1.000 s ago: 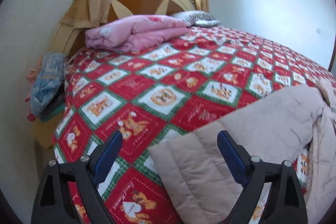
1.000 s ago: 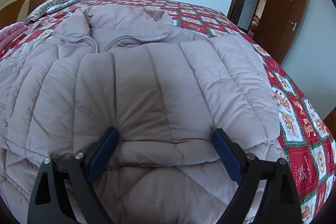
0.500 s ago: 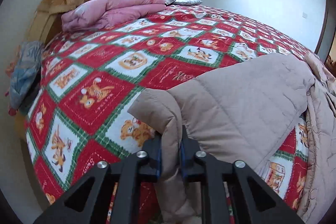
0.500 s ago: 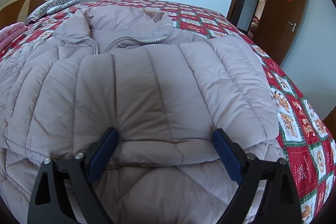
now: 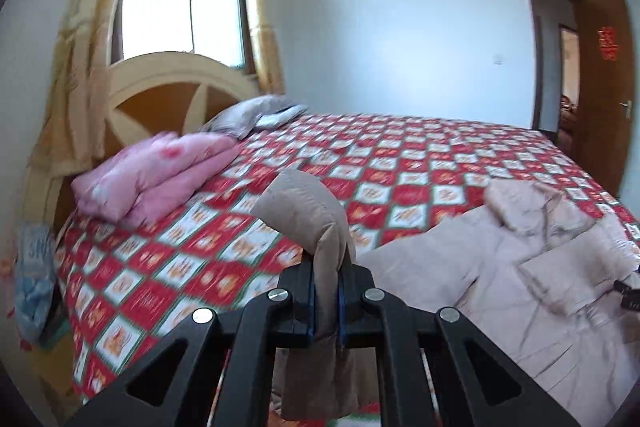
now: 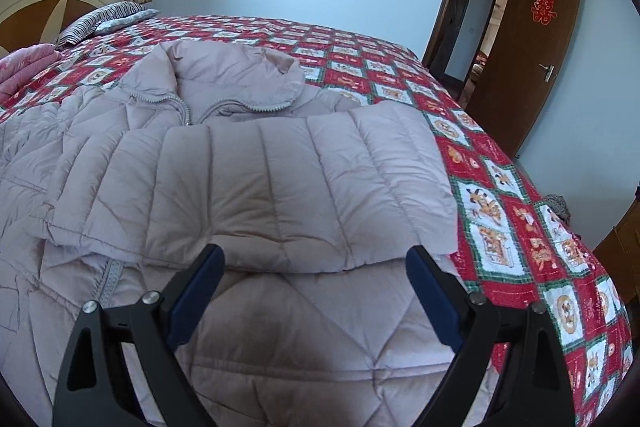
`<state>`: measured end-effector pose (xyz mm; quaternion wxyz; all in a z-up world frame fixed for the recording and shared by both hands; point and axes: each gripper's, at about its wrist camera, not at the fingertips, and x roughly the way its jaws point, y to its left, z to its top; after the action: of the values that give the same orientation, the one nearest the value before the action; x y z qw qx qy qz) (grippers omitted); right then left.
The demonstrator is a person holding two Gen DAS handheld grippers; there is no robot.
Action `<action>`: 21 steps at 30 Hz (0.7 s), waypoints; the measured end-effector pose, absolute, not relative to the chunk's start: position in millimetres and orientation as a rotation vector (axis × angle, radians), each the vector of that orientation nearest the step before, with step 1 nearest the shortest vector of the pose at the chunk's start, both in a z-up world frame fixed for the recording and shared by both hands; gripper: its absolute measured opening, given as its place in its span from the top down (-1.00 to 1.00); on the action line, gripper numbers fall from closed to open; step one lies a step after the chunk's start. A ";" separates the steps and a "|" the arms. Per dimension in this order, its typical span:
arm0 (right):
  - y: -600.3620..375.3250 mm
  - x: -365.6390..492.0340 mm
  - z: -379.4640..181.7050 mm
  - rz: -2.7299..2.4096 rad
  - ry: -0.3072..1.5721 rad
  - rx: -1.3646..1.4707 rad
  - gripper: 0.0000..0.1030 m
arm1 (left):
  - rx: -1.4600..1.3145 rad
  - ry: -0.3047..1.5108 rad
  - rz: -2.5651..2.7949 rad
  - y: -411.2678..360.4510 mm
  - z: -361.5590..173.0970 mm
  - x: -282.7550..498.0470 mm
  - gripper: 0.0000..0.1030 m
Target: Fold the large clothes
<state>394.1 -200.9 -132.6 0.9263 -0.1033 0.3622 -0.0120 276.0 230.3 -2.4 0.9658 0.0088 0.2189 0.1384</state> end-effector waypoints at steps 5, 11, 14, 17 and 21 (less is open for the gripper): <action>-219.5 385.7 -142.6 -0.067 0.753 -0.192 -0.83 | 0.075 0.418 0.136 158.9 18.7 321.6 0.86; -246.0 377.5 -146.4 -0.073 0.734 -0.067 -0.83 | 0.153 0.435 -0.039 61.2 11.0 363.7 0.86; -253.0 378.6 -154.8 -0.065 0.753 -0.024 -0.83 | 0.171 0.461 -0.107 24.0 -2.6 376.9 0.86; -253.2 381.1 -160.4 -0.063 0.773 -0.016 -0.84 | 0.191 0.487 -0.159 -7.3 -19.1 386.0 0.86; -248.6 377.7 -162.6 -0.073 0.766 -0.044 -0.87 | 0.204 0.524 -0.217 -42.5 -42.5 399.2 0.86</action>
<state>377.7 -248.6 -162.6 0.9267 -0.0216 0.3735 -0.0355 399.2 -42.5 -42.5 0.9549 0.1005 0.2582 -0.1069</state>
